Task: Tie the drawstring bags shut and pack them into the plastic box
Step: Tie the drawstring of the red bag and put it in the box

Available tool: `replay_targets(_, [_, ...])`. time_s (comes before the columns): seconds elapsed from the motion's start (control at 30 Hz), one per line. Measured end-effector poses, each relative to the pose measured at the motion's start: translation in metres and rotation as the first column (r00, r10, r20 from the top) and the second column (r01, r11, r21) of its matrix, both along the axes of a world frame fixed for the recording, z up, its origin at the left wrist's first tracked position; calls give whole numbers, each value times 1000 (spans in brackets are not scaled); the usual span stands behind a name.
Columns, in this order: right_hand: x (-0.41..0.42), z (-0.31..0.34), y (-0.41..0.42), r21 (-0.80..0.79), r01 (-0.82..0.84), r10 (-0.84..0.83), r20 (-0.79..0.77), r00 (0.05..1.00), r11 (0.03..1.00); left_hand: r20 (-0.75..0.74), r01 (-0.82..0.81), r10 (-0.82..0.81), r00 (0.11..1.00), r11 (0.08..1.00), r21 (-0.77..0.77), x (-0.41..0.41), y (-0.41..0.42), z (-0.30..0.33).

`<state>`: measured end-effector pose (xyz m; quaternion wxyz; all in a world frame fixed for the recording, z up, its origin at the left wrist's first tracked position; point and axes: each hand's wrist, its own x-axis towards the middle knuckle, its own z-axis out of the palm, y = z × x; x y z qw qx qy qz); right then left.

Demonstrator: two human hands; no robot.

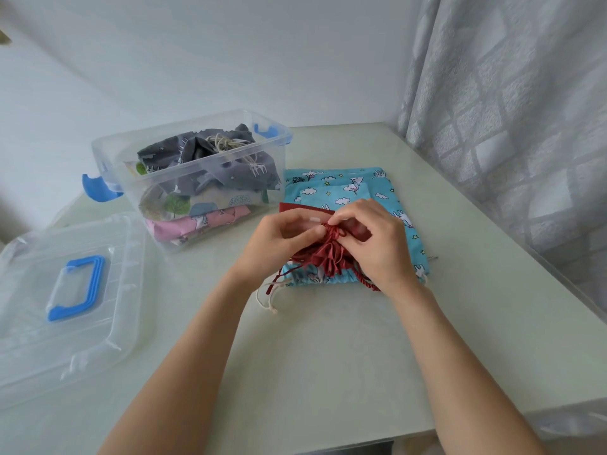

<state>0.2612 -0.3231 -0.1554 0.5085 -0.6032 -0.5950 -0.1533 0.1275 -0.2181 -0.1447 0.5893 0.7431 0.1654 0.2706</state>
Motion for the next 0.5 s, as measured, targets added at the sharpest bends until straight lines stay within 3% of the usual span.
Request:
replay_targets(0.1, [3, -2, 0, -19, -19, 20, 29, 999, 1000, -1, -26, 26, 1000, 999, 28, -2, 3, 2])
replay_targets(0.23, [9, -4, 1, -32, -47, 48, 31, 998, 998, 25, -105, 101, 995, 964, 243, -5, 6, 5])
replay_targets(0.5, [12, -3, -5, -61, -83, 79, -56, 995, 995, 0, -106, 110, 994, 959, 261, -10, 12, 4])
